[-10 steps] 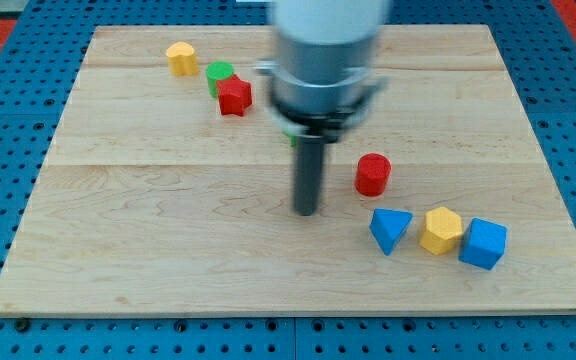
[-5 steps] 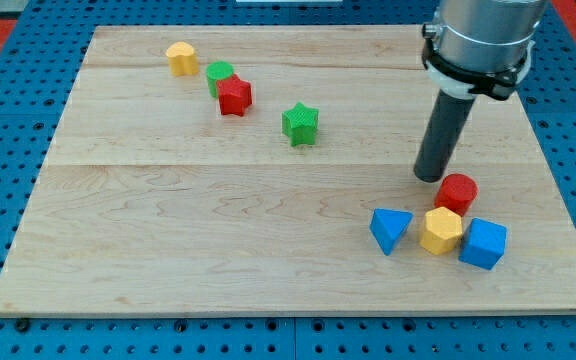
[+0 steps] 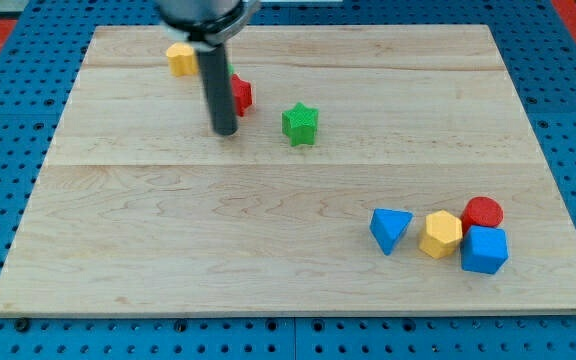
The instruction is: Place the triangle red circle and green star into the group of blocks
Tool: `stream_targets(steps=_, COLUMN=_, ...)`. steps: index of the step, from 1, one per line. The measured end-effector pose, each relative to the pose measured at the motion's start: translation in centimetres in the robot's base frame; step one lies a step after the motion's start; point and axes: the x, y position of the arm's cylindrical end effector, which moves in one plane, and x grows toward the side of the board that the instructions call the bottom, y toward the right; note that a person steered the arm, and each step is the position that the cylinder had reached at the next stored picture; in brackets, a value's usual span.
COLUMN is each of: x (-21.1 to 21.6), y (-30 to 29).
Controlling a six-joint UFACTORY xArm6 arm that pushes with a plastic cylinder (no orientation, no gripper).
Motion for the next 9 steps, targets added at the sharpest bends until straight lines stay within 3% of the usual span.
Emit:
stream_targets(steps=1, x=1.4, y=10.9)
stream_targets(steps=2, x=2.3, y=18.0)
stream_targets(steps=3, x=2.7, y=18.7)
stream_targets(steps=4, x=9.3, y=20.7)
stream_targets(steps=5, x=8.3, y=17.5)
stream_targets(steps=7, x=7.0, y=24.6)
stream_targets(steps=9, x=9.1, y=22.9)
